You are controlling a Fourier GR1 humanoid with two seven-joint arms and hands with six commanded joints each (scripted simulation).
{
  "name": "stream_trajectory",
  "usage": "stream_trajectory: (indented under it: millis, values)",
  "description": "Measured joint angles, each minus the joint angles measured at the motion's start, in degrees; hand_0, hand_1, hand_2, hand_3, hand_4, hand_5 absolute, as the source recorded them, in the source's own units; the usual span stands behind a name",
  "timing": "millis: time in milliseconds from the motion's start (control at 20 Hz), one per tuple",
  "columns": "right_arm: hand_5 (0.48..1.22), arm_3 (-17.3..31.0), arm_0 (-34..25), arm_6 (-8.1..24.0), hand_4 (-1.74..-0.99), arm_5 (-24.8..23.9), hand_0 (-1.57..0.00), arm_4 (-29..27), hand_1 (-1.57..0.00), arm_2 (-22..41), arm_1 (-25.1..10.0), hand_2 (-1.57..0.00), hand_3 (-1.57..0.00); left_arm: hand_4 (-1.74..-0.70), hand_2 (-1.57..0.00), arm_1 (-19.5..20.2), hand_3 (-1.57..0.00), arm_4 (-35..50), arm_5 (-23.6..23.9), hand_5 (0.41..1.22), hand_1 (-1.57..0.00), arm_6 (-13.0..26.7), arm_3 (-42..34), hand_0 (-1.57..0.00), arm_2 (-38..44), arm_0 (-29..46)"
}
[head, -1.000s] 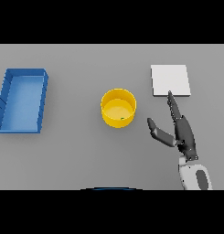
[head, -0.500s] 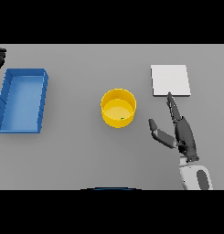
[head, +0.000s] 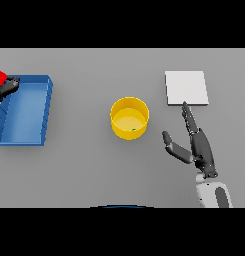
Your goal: Pick up the red beaker and tilt it to pour out 1 green nut into yellow bowl. Pick up the yellow bowl and place it on the metallic measuring scale.
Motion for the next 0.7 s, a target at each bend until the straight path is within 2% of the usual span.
stream_trajectory:
  millis: [50,100,150,250,400,550,650,700]
  values:
    - [0.670,-0.77,0.49,-0.18,-1.149,-0.14,0.00,0.24,0.00,0.23,0.03,0.00,0.00,-1.13,-0.82,0.91,-0.84,1.39,-2.40,0.705,-0.86,0.24,-1.56,-0.94,0.22,0.47]
    - [0.671,-0.06,-0.27,1.28,-1.150,-0.26,0.00,0.49,0.00,-0.04,-0.27,0.00,0.00,-1.05,-0.65,0.70,-0.67,3.63,-4.99,0.683,-0.69,0.02,-2.25,-0.75,0.48,1.19]
    - [0.670,0.59,-0.70,1.08,-1.153,-0.08,0.00,-0.01,0.00,-0.48,-0.47,0.00,0.00,-0.98,-0.52,0.45,-0.54,5.72,-6.85,0.664,-0.55,0.09,-3.08,-0.60,0.91,2.02]
    - [0.669,0.38,-0.38,-0.22,-1.155,0.00,0.00,-0.07,0.00,-0.42,-0.51,0.00,0.00,-0.88,-0.33,1.81,-0.34,4.72,-9.37,0.644,-0.35,1.44,-3.11,-0.38,-0.57,1.88]
    - [0.665,1.07,-0.90,0.00,-1.157,-0.79,0.00,1.02,0.00,-0.38,-0.57,0.00,0.00,-0.81,-0.17,2.65,-0.18,2.10,-10.35,0.627,-0.18,2.89,-1.91,-0.20,-2.61,1.42]
    - [0.657,0.66,-0.49,-0.21,-1.154,-1.18,0.00,2.06,0.00,0.16,-0.53,0.00,0.00,-0.78,-0.09,2.56,-0.09,0.43,-9.22,0.631,-0.09,1.16,-1.63,-0.10,-3.52,1.82]
    - [0.631,0.32,-1.06,1.91,-1.131,-1.52,0.00,2.68,0.00,0.36,-0.42,0.00,0.00,-0.78,-0.06,2.56,-0.06,0.14,-8.16,0.633,-0.06,-0.55,-0.95,-0.06,-3.02,0.82]
    - [0.638,-0.18,-1.64,4.74,-1.115,-2.78,0.00,5.27,0.00,0.95,-0.73,0.00,0.00,-0.78,-0.04,2.04,-0.05,0.53,-7.79,0.635,-0.05,-1.06,-1.50,-0.05,-2.92,0.78]
